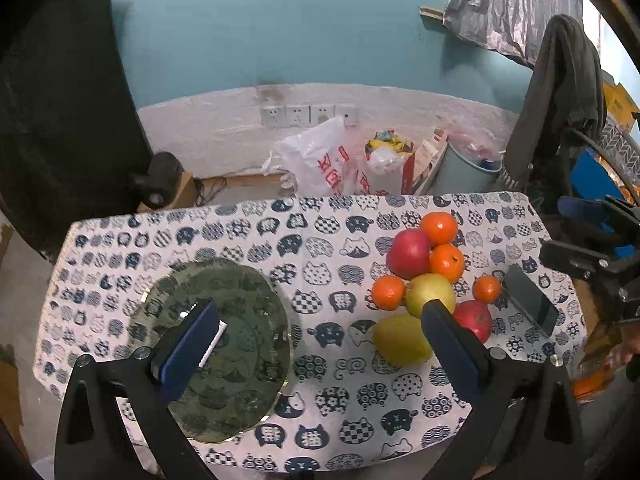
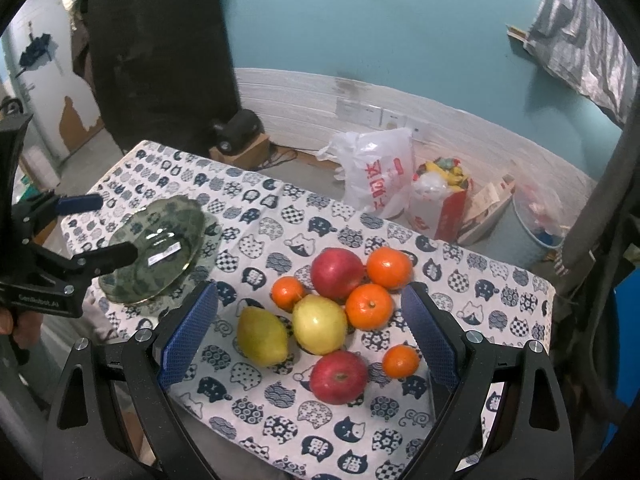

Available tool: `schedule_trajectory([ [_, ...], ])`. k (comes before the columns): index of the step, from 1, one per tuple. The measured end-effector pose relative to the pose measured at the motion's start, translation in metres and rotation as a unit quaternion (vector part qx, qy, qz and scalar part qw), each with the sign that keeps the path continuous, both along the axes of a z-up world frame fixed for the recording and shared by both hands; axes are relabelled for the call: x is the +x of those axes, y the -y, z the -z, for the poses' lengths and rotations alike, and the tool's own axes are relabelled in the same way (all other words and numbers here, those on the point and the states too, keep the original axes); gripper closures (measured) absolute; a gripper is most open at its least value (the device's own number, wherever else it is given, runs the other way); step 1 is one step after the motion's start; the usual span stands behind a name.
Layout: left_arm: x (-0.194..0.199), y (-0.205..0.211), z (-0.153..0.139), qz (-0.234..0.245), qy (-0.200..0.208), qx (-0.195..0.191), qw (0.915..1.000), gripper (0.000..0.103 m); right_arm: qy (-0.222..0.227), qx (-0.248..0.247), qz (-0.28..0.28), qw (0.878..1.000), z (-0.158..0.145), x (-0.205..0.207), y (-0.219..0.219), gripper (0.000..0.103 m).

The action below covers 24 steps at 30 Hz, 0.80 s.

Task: Organize fruits
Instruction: 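Grasp the large green-yellow pear with the left tool while the right tool approaches a red apple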

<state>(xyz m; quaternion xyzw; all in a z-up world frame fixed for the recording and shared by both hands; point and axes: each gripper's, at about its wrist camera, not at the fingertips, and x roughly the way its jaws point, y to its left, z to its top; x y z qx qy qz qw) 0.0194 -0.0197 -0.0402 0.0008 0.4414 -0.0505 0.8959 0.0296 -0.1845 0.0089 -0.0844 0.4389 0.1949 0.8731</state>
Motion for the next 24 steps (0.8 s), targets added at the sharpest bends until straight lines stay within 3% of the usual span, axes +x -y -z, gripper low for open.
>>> schedule_trajectory([
  [15,0.024,0.025,0.042,0.011,-0.065,-0.024,0.9975,0.001,-0.033,-0.006,0.072,0.997,0.031,0.022,0.05,0.011],
  [24,0.036,0.049,0.073,0.023,-0.101,-0.025,0.9943,0.001,-0.073,-0.017,0.095,0.993,0.068,0.029,0.074,0.011],
])
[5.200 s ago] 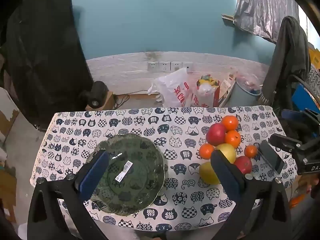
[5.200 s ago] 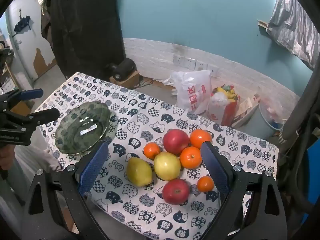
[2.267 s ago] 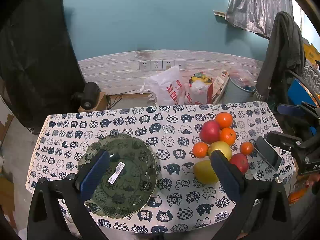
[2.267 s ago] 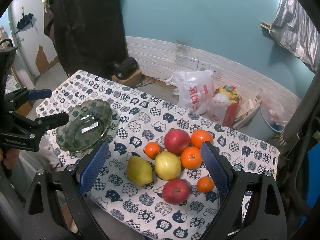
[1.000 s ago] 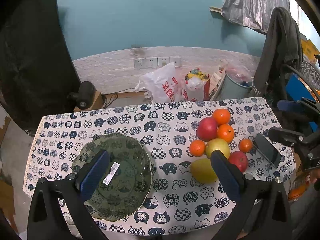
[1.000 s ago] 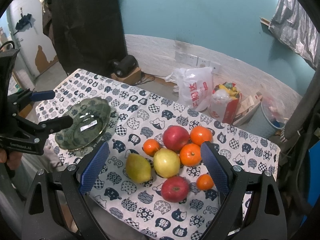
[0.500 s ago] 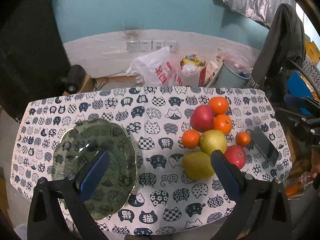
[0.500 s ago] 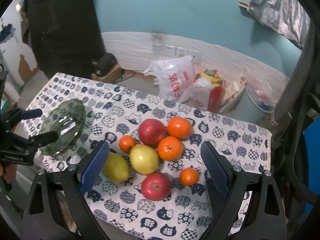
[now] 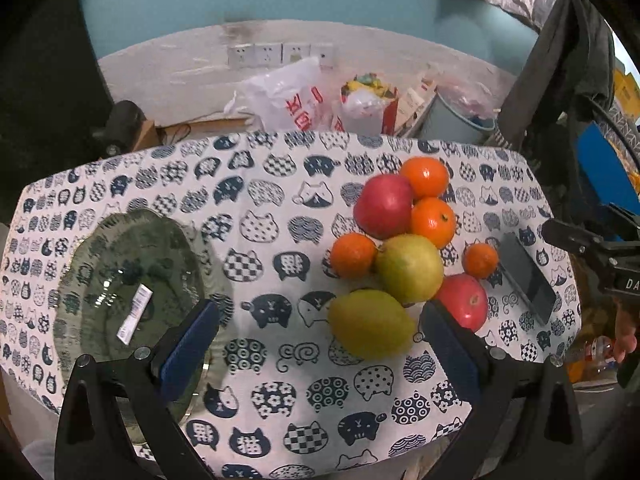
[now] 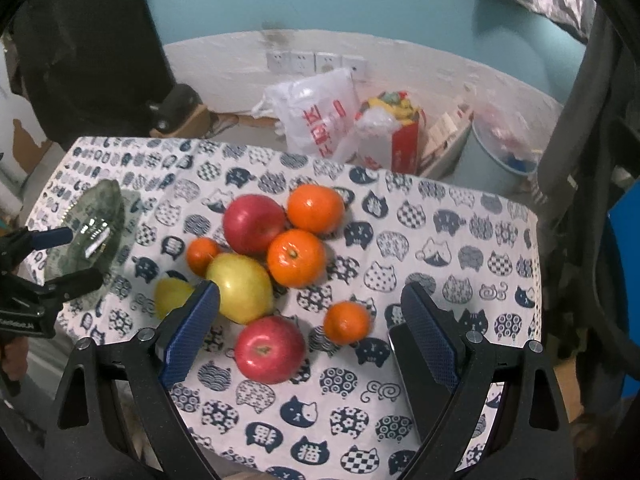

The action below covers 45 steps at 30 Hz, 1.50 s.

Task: Organize fruits
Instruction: 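Grasp the large green-yellow pear with the left tool while the right tool approaches a red apple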

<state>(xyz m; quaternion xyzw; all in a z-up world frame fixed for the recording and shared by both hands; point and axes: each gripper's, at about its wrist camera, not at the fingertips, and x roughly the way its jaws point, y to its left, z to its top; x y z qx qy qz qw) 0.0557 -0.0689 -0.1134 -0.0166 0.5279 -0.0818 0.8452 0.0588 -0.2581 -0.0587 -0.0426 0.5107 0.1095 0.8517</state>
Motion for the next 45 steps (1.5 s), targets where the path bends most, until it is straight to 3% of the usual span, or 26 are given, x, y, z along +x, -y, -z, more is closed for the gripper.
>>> schedule_trajectory([
  [17,0.01,0.036,0.059,0.045,-0.053,0.016,0.9974,0.001,-0.082,0.018,-0.013,0.996,0.062,-0.007,0.001,0.011],
  [25,0.014,0.049,0.084,0.068,-0.08,0.03,0.9941,0.001,-0.099,0.021,-0.016,0.995,0.078,-0.009,0.0,0.011],
  [38,0.023,0.067,0.111,0.094,-0.089,0.052,0.9902,0.001,-0.11,0.028,-0.017,0.993,0.09,-0.006,0.003,0.011],
  [42,0.028,0.07,0.116,0.105,-0.094,0.028,0.9896,0.016,-0.116,0.028,-0.018,0.993,0.096,-0.005,0.002,0.011],
  [45,0.029,0.075,0.116,0.115,-0.083,0.037,0.9892,0.016,-0.119,0.029,-0.019,0.992,0.099,-0.004,0.001,0.011],
])
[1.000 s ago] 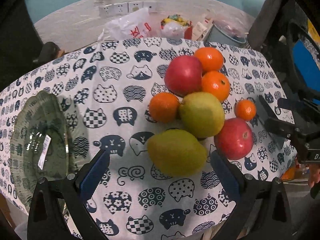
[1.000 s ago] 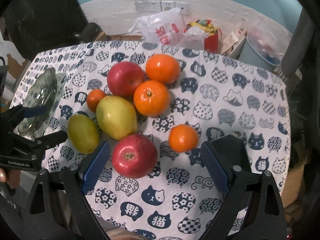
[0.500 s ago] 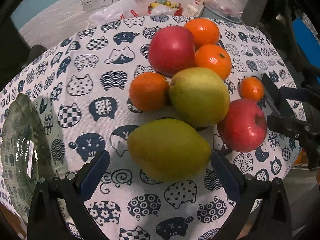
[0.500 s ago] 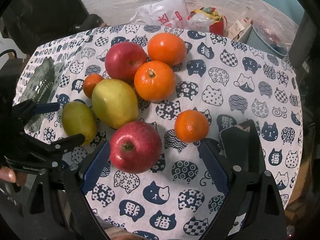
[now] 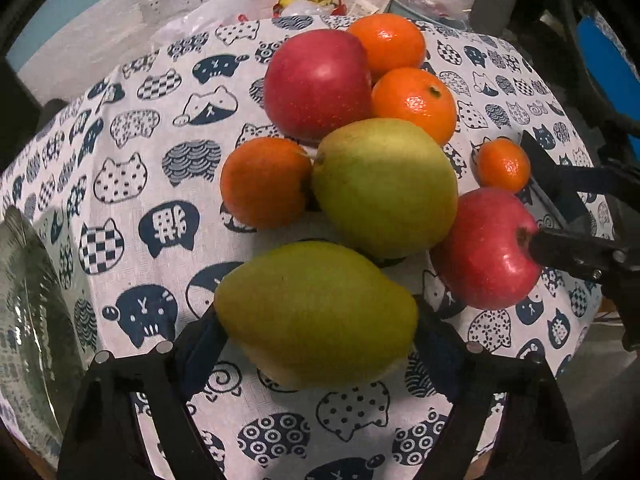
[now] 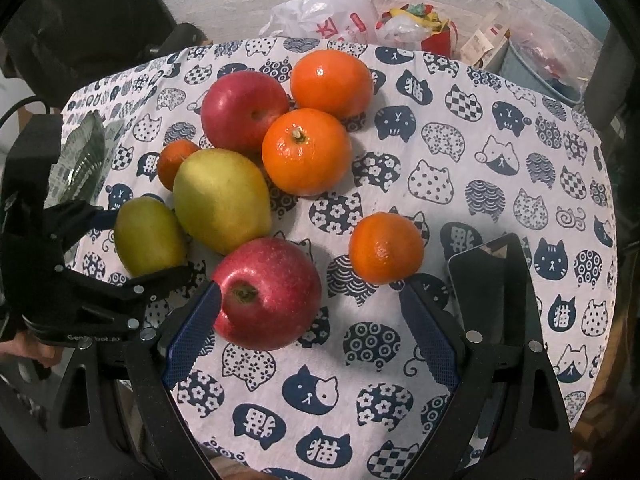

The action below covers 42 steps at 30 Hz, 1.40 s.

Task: Organize fruits
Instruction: 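Grasp the large green-yellow pear with the left tool while the right tool approaches a red apple, then grasp the red apple with the right tool while the left tool lifts the pear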

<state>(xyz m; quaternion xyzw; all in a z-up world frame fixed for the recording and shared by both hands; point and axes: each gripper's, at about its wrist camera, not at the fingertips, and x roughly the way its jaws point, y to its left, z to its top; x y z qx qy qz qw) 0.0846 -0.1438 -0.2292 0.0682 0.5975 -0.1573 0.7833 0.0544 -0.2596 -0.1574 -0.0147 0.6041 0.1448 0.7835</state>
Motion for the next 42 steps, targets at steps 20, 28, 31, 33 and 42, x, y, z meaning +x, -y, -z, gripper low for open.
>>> schedule_trajectory([
  [20,-0.017,-0.027,-0.017,-0.006,0.027,-0.009,0.9996,0.016,-0.017,-0.014,-0.038,0.999,0.02,0.0,-0.026,0.011],
  [28,-0.026,-0.04,-0.031,-0.018,0.044,-0.009,0.9989,0.016,-0.031,-0.034,-0.053,0.998,0.037,0.001,-0.038,0.016],
  [31,-0.028,-0.042,-0.036,-0.018,0.05,-0.011,0.9985,0.016,-0.038,-0.04,-0.052,0.997,0.045,0.001,-0.041,0.019],
  [33,-0.029,-0.044,-0.038,-0.021,0.051,-0.014,0.9984,0.016,-0.042,-0.044,-0.055,0.997,0.05,0.001,-0.044,0.02],
  [42,-0.034,-0.05,-0.047,-0.025,0.056,-0.022,0.9979,0.016,-0.023,-0.062,-0.059,0.996,0.057,-0.005,-0.047,0.03],
])
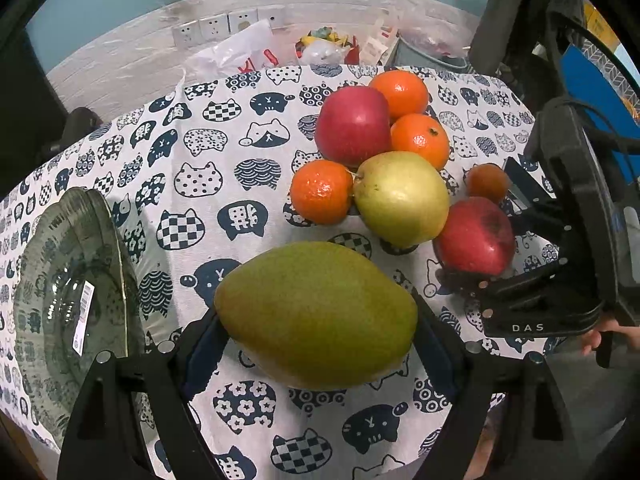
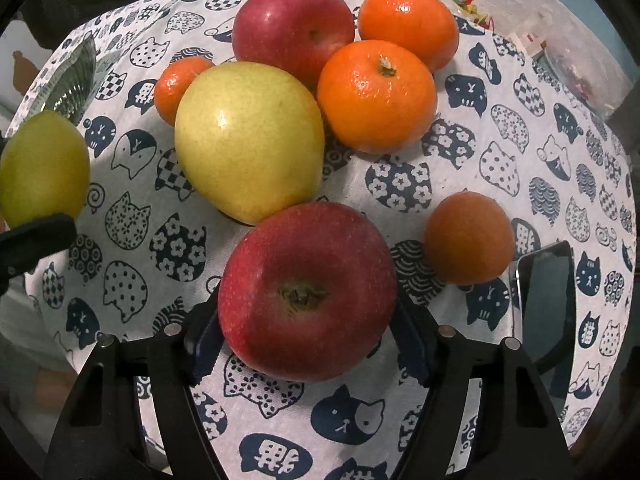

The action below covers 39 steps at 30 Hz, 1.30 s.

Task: Organize fruits
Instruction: 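Grasp the red apple with the right tool while the left tool lifts the pear, then carry the pear in the left tool and apple in the right tool toward the glass bowl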

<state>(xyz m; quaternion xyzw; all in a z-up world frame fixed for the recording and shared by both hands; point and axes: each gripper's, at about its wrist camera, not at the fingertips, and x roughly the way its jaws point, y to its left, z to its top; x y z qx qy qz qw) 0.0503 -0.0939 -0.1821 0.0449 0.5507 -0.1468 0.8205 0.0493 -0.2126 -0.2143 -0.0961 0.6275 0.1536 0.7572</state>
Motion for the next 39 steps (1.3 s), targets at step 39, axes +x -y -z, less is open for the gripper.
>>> schedule_trajectory([
  [39,-0.011,-0.039,-0.07,-0.046,0.06,-0.035,0.9965,0.016,0.166,0.064,0.02,0.984,-0.128,-0.002,-0.021,0.03],
])
